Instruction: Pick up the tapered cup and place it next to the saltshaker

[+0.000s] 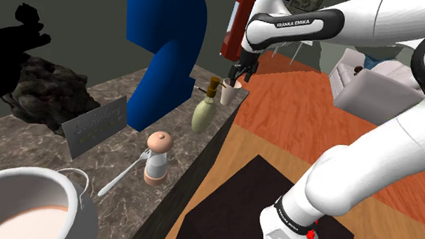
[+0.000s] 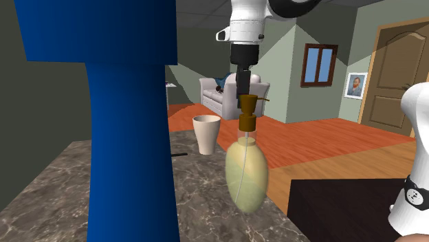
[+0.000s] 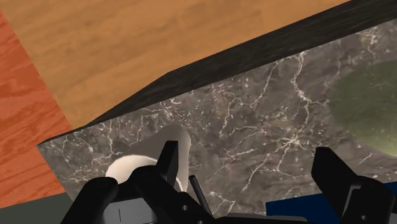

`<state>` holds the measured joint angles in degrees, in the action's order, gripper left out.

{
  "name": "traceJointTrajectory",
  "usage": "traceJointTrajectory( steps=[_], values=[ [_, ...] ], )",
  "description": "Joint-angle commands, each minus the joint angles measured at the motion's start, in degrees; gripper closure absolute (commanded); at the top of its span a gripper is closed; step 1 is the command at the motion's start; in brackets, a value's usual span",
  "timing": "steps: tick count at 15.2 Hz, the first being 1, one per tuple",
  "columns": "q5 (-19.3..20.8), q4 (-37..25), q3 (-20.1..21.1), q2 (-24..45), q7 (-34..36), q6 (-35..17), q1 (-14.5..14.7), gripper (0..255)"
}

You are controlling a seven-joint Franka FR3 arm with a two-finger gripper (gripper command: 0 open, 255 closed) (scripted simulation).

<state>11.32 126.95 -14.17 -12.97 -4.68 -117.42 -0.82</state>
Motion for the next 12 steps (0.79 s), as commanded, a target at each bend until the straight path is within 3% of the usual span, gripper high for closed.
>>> traceJointTrajectory(
  steps=[1,10,12],
  values=[
    [-0.5,-1.7,-1.1,4.0,-1.6,-2.9,-0.3,0],
    [-6.3,-15.3,-3.3,22.7,-9.0,-10.0,-2.4,0],
    [-6.6,-14.7,-3.3,23.6,-9.2,-11.3,-2.7,0]
  ],
)
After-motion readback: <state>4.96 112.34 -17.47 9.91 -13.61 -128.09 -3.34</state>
